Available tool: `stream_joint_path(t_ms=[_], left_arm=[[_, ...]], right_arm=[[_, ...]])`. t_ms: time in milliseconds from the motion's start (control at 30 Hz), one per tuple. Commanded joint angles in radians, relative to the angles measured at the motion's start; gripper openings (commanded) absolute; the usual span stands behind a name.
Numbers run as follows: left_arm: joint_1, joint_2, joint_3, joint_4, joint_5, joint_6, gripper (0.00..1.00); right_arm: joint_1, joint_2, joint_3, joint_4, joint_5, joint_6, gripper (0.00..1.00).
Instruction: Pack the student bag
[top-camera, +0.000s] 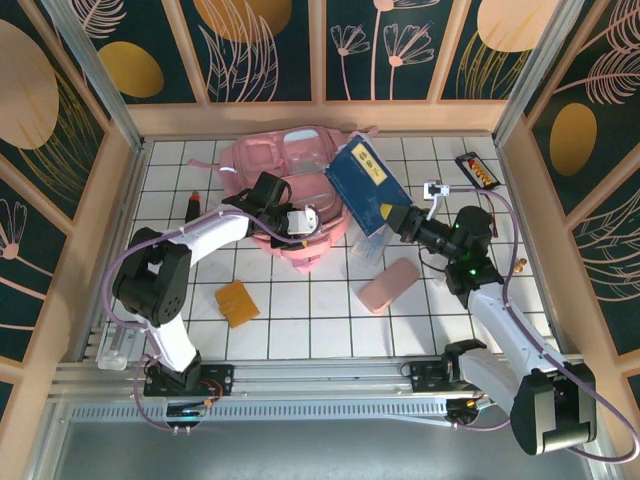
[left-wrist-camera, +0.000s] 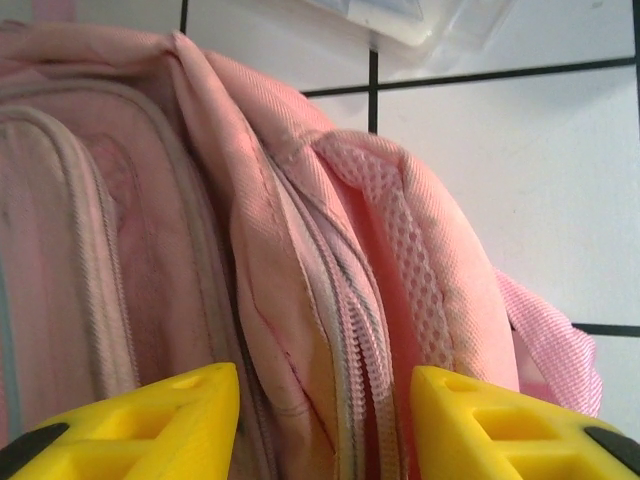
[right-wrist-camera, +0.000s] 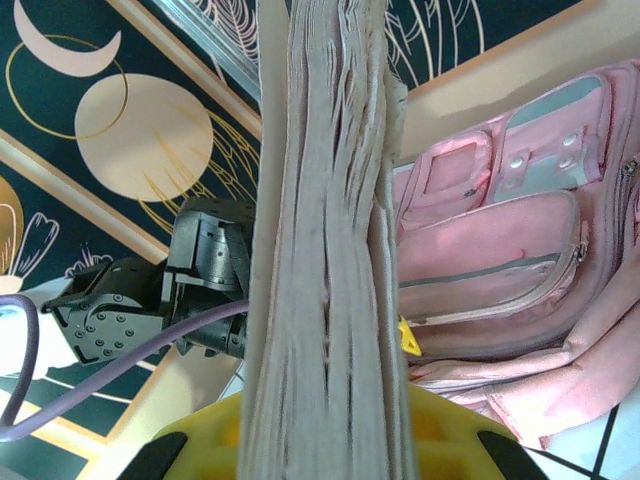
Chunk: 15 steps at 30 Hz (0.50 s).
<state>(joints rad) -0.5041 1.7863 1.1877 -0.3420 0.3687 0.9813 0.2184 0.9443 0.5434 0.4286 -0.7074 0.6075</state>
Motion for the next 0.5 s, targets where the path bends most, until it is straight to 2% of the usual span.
stream_joint_path(t_ms=[0, 133, 200, 333, 400, 467], left_arm=[[0.002, 0.033, 0.021, -0.014, -0.044, 0.008, 0.37], [0.003, 0.053, 0.074, -0.058, 0.026, -0.018, 0.11], [0.003, 0.044, 0.093, -0.071, 0.076, -0.041, 0.07], [0.01, 0.021, 0.116, -0.084, 0.165, -0.098, 0.08], [0.02, 0.021, 0.128, -0.084, 0.221, -0.133, 0.17], [0.025, 0.03, 0.148, -0.079, 0.241, -0.157, 0.2]], right_arm=[[-0.01, -0.039, 0.026, 0.028, 0.002, -0.021, 0.0], [-0.01, -0.04, 0.028, 0.029, -0.003, -0.019, 0.0], [-0.012, -0.042, 0.032, 0.02, -0.01, -0.024, 0.0], [-0.012, -0.051, 0.038, -0.011, -0.011, -0.046, 0.0], [-0.012, -0.051, 0.039, -0.026, -0.006, -0.059, 0.0], [-0.012, -0.05, 0.038, -0.032, 0.001, -0.064, 0.0]])
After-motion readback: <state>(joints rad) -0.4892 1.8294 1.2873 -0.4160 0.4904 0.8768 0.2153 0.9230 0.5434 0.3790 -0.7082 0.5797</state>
